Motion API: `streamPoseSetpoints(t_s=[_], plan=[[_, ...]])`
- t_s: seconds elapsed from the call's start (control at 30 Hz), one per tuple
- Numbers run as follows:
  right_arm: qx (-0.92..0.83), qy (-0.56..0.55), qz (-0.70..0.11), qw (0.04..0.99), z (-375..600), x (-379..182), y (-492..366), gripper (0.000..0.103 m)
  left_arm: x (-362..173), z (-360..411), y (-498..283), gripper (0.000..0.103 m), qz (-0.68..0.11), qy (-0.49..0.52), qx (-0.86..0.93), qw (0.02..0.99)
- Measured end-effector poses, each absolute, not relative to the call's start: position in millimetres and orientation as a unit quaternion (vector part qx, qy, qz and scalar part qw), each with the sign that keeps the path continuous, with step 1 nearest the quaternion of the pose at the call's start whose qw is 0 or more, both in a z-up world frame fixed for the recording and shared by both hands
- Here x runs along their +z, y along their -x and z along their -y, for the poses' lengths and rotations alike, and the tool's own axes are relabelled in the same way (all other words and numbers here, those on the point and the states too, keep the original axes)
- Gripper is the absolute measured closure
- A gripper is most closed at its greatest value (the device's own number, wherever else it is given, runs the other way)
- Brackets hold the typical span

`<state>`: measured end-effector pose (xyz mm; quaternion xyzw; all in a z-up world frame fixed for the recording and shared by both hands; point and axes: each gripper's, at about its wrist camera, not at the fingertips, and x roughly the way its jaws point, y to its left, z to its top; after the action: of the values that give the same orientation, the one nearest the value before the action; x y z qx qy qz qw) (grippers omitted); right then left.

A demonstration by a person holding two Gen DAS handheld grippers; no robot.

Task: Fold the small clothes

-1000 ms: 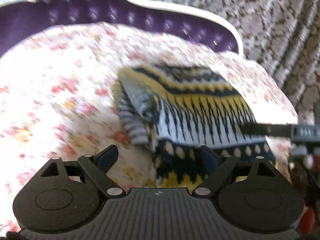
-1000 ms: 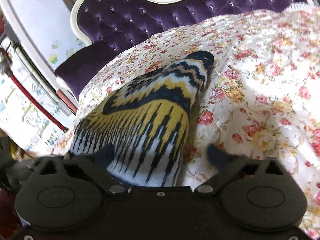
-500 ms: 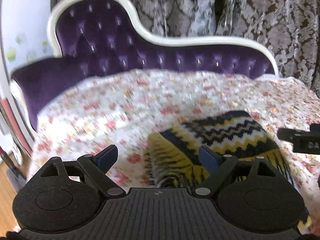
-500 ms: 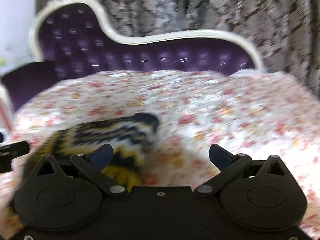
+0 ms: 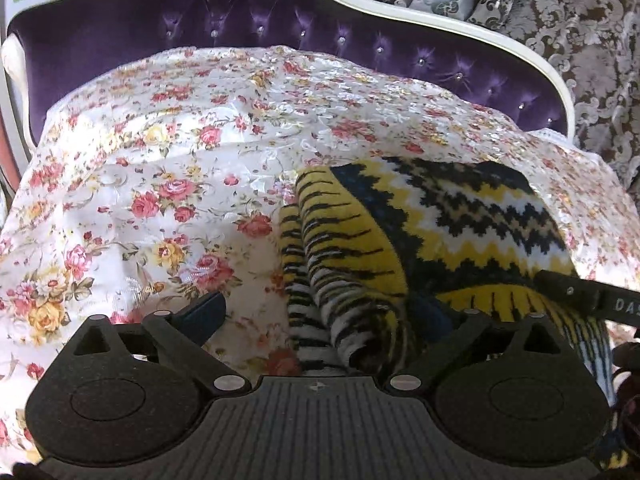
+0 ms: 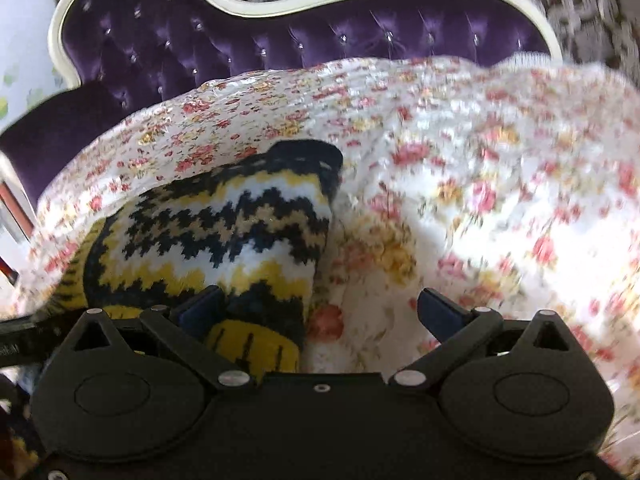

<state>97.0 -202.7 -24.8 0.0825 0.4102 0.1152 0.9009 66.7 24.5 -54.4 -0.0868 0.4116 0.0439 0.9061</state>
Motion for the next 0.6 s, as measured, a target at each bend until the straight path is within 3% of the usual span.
streamPoseSetpoints(t_s=[0.6], plan=[[0.126, -0.017, -0.391, 0.911, 192.9, -1.5, -43.6, 0.001, -58.1, -21.4, -65.5, 0.000, -0.408, 0.078, 0.050, 0.908]])
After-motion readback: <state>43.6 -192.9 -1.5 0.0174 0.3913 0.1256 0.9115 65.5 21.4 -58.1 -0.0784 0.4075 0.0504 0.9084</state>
